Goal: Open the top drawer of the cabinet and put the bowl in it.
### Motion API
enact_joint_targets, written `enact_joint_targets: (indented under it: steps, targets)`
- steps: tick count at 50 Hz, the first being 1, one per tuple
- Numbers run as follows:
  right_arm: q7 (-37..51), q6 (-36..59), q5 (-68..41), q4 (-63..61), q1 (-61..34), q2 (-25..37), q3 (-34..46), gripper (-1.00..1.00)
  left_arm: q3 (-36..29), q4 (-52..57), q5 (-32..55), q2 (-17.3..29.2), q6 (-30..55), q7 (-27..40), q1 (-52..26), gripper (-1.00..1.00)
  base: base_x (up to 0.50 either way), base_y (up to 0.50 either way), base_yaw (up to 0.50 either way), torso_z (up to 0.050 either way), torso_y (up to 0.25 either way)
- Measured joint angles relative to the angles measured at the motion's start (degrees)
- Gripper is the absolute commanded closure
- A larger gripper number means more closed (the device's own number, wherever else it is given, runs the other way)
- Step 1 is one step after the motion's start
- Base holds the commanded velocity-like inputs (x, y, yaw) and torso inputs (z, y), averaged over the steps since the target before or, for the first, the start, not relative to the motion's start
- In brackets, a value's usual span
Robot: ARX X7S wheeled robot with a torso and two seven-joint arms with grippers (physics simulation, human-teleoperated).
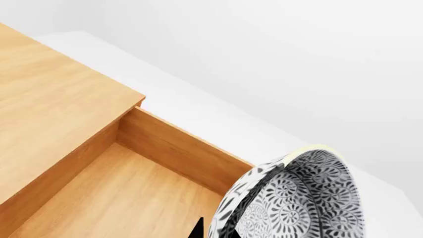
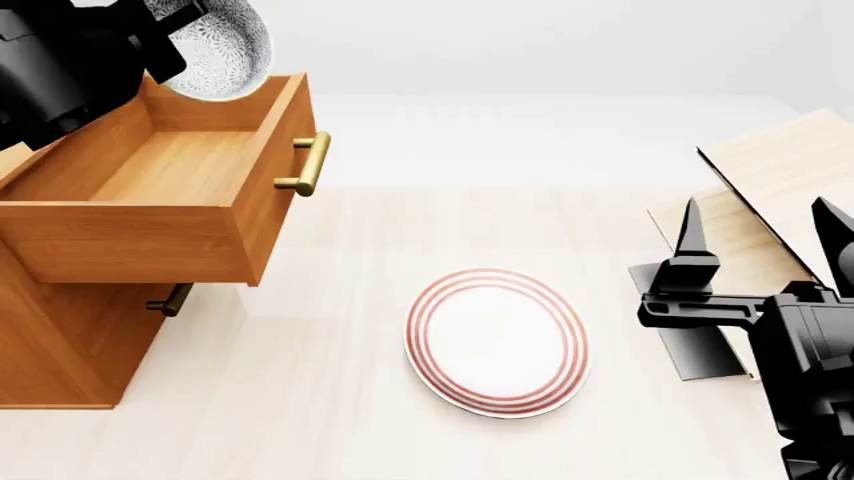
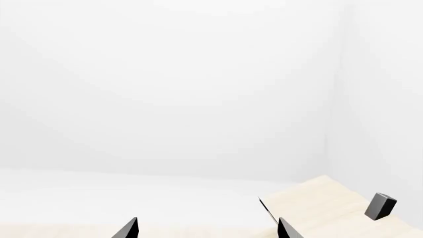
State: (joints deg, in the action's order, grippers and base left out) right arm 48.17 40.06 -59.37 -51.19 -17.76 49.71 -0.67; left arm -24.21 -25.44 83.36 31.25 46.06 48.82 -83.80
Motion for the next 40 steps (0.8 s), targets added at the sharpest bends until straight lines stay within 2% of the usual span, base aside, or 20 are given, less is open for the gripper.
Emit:
enact_joint_targets:
  steps: [20,40]
  targets:
    - [-0.1,0.4,1.2,1.2,-1.2,-0.8,2.1,-1.0,-0.2,-13.6,-4.2,-2.4,-6.6,-4.7,0.7,1.0,0.0,0.0,0.0,0.0,0.0]
    - [0.0,0.9,1.7,2.0,-2.3,-1.3,3.7,-1.0,1.7,-23.2,-4.5,-4.6,-10.7,-7.0,-0.9,1.0,0.0,0.0,0.0,0.0,0.001]
